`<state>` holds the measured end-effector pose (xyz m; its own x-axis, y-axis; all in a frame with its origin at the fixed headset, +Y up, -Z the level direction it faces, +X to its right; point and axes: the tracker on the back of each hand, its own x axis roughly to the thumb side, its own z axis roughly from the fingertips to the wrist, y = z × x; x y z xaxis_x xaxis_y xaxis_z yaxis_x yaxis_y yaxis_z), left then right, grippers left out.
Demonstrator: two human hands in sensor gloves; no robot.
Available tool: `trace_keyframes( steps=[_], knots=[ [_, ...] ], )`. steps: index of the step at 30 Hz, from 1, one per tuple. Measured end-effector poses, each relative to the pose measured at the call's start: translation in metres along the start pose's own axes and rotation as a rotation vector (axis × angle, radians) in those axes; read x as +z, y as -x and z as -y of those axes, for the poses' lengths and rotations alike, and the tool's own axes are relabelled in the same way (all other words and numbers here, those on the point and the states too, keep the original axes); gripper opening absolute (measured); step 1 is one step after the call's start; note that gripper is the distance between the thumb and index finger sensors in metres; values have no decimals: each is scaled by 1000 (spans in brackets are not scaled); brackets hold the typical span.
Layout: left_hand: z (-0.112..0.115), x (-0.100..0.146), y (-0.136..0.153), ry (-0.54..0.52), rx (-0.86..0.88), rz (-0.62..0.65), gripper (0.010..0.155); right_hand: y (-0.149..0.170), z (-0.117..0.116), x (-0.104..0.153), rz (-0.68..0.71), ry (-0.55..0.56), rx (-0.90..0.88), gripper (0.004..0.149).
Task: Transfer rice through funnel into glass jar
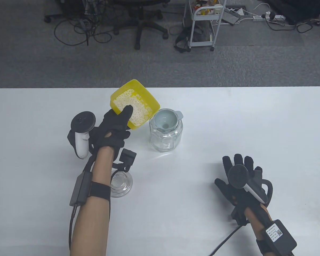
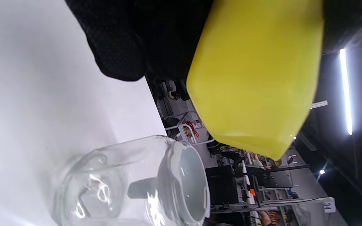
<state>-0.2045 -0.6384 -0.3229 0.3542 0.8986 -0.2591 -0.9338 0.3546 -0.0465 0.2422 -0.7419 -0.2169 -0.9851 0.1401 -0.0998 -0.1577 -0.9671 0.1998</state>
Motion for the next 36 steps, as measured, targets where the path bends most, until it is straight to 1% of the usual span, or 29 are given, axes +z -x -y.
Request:
trace_keyframes(
  steps=[2,7,10,15,27,32,36],
  knots=[
    [1,1,-5,-38,-62,8,99,0,0,0,0,0,0,85],
    [5,4,-18,-149,-147,35,98,-1,0,0,1,-4,6,85],
    [9,5,-28,-204,-237,53,97,-1,0,0,0,-4,5,85],
    [18,6,-39,-268,-350,82,98,-1,0,-1,0,-5,5,85],
    [34,10,-64,-358,-562,121,99,-1,0,-1,2,-3,5,85],
    [39,10,-69,-344,-572,116,99,-1,0,-1,2,-3,5,85],
    [43,10,-71,-356,-606,121,99,-1,0,-1,2,-3,5,85]
  ],
)
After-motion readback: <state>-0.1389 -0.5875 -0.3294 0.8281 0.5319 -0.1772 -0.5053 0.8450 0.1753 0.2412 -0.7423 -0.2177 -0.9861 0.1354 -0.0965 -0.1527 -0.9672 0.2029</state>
